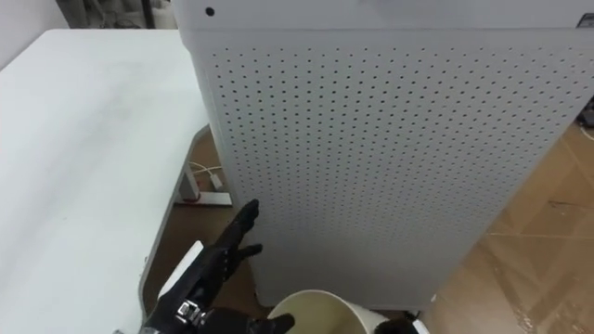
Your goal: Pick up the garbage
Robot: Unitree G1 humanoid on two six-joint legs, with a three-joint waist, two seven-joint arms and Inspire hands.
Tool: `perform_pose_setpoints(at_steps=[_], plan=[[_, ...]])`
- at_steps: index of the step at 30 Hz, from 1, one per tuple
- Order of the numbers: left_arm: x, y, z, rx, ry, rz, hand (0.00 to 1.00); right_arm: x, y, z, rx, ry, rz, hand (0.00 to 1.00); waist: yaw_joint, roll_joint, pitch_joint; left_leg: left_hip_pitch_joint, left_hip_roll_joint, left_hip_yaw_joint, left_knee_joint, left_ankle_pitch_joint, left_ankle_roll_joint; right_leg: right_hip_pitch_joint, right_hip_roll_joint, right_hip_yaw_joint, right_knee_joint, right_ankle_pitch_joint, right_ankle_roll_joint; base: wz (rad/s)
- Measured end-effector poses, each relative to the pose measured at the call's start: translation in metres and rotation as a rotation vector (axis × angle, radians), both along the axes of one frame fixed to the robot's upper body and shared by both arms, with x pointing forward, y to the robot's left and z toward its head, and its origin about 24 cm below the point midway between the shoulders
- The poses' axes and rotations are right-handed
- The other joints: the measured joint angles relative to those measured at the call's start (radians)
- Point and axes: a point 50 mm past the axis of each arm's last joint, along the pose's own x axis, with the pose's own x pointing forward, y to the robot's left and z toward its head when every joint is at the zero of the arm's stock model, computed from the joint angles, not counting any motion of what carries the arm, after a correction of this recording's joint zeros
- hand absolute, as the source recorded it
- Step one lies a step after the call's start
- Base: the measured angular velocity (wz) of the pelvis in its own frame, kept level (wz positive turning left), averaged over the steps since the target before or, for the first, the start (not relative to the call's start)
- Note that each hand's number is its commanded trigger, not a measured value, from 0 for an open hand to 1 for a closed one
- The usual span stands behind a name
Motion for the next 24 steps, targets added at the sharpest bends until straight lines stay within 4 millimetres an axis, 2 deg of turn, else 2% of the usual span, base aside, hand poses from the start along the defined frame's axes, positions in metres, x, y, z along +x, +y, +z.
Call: perform_pose_setpoints(at_steps=[5, 11, 15, 20, 22, 24], plan=[[0.000, -0.002, 0.006, -0.010, -0.018, -0.039, 0.00, 0.000, 0.000, 0.000, 0.000, 0.000, 0.001, 1.00, 0.000, -0.001, 0.0001, 0.002, 0.000, 0.001, 0.000, 0.000, 0.000, 0.000, -0.001, 0.001, 0.001, 0.000, 0.000, 0.00], [0.002, 0.004, 0.009, 0.000, -0.031, -0.028, 0.00, 0.000, 0.000, 0.000, -0.002, -0.003, -0.001, 1.00, 0.001, -0.001, 0.0001, 0.018, 0.002, 0.025, -0.002, 0.000, 0.000, 0.008, 0.001, 0.019, 0.001, 0.000, 0.000, -0.09], [0.003, 0.007, 0.020, 0.004, -0.089, 0.015, 0.00, 0.000, -0.001, 0.000, -0.011, -0.009, -0.015, 1.00, -0.002, -0.002, -0.0003, 0.037, 0.002, 0.031, -0.011, 0.000, 0.000, 0.016, 0.001, 0.026, 0.006, 0.000, 0.000, -0.07], [0.001, 0.008, 0.034, 0.088, -0.201, 0.073, 0.00, -0.011, -0.002, -0.003, -0.027, -0.005, -0.053, 1.00, 0.001, -0.008, -0.0051, 0.086, 0.000, 0.032, -0.035, 0.001, 0.001, 0.056, 0.002, 0.027, -0.007, -0.001, 0.001, -0.01], [0.003, 0.012, 0.044, 0.143, -0.282, 0.136, 0.00, -0.019, -0.003, -0.005, -0.028, -0.005, -0.073, 1.00, -0.001, -0.009, -0.0126, 0.093, 0.000, 0.033, -0.036, 0.001, 0.001, 0.071, 0.002, 0.024, -0.019, -0.001, 0.001, 0.00], [0.003, 0.013, 0.055, 0.176, -0.358, 0.174, 0.00, -0.023, -0.003, -0.005, -0.029, -0.010, -0.088, 1.00, -0.002, -0.010, -0.0125, 0.104, -0.001, 0.034, -0.040, 0.001, 0.001, 0.073, 0.001, 0.028, -0.012, -0.001, 0.001, -0.06]])
